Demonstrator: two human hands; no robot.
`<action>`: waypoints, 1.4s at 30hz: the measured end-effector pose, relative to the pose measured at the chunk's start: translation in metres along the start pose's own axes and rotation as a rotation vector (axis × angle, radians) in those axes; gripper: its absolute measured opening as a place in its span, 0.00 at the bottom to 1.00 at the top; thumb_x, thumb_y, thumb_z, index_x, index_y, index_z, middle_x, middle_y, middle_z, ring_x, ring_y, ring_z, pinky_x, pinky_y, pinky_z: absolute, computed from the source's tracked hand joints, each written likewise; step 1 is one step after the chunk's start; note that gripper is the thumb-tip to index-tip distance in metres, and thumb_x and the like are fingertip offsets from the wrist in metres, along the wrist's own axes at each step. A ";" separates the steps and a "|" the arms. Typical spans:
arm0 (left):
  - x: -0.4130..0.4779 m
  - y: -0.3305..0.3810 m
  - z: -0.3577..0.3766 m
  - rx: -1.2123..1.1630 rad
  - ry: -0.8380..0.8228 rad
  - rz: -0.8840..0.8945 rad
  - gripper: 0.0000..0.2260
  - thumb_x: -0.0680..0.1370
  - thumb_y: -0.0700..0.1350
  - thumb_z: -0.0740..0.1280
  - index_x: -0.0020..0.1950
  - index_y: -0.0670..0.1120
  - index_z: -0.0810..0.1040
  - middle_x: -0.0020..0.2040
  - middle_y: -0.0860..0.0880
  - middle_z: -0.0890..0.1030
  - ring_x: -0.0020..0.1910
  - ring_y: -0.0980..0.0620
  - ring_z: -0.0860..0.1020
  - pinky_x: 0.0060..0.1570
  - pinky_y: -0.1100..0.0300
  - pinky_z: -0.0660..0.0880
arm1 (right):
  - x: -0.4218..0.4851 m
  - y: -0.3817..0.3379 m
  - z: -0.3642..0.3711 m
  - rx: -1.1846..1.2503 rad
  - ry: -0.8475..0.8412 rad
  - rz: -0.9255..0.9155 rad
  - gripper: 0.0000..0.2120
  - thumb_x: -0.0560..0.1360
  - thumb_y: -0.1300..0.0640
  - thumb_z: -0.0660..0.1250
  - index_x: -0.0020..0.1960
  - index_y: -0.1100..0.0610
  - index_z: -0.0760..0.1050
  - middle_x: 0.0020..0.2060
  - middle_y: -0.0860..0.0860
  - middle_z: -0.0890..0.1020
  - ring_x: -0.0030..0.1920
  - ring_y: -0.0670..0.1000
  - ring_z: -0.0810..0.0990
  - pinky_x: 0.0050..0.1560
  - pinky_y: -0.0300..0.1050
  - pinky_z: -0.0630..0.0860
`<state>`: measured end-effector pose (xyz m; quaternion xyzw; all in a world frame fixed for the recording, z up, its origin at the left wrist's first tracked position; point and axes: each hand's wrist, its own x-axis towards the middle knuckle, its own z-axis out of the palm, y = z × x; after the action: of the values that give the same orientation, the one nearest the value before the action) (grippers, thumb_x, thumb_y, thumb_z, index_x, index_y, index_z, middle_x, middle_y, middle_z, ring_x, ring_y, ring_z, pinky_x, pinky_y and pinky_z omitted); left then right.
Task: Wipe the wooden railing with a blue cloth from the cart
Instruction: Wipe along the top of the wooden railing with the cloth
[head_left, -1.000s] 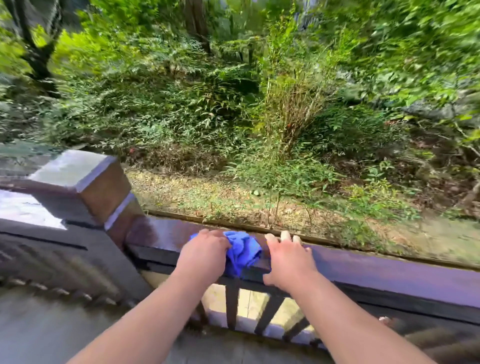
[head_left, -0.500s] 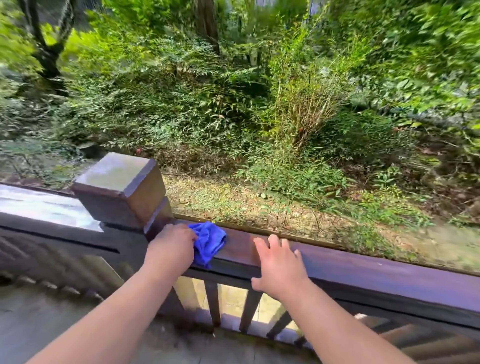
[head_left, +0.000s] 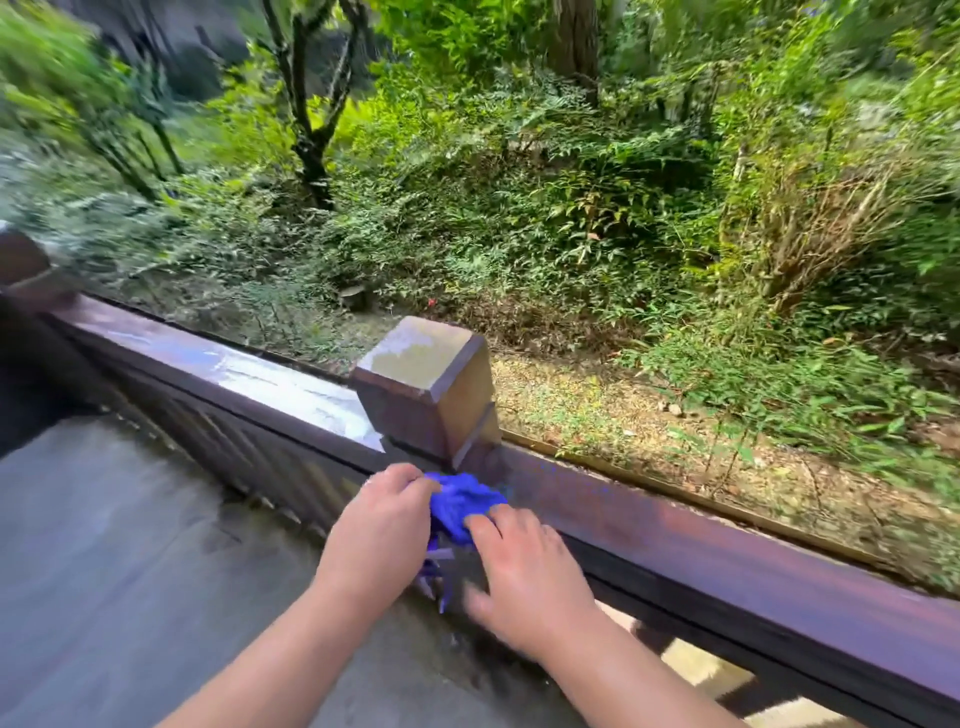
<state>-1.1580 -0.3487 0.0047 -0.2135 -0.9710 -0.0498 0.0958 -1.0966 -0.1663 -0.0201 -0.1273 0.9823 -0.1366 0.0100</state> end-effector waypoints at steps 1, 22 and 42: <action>-0.005 -0.021 -0.003 0.046 -0.030 0.009 0.17 0.75 0.43 0.58 0.59 0.46 0.81 0.56 0.49 0.78 0.55 0.44 0.77 0.56 0.51 0.76 | 0.008 -0.012 0.002 0.002 -0.008 -0.016 0.25 0.74 0.41 0.62 0.67 0.51 0.67 0.62 0.53 0.73 0.61 0.60 0.72 0.58 0.57 0.73; 0.132 -0.218 -0.001 -0.409 -0.085 0.200 0.08 0.77 0.42 0.65 0.52 0.50 0.83 0.53 0.49 0.80 0.52 0.46 0.79 0.48 0.52 0.75 | 0.216 -0.184 0.015 0.336 0.145 0.467 0.51 0.73 0.48 0.73 0.82 0.53 0.42 0.81 0.53 0.51 0.81 0.58 0.53 0.76 0.56 0.63; 0.188 -0.294 0.053 -0.070 -0.239 0.483 0.11 0.75 0.43 0.61 0.50 0.53 0.81 0.51 0.54 0.79 0.51 0.50 0.77 0.48 0.54 0.78 | 0.316 -0.151 0.038 -0.017 -0.199 0.586 0.52 0.70 0.42 0.79 0.81 0.51 0.50 0.77 0.57 0.63 0.78 0.64 0.58 0.77 0.68 0.57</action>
<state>-1.4586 -0.5306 -0.0245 -0.4465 -0.8940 -0.0333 -0.0179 -1.3626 -0.3972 -0.0109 0.1484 0.9725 -0.1067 0.1442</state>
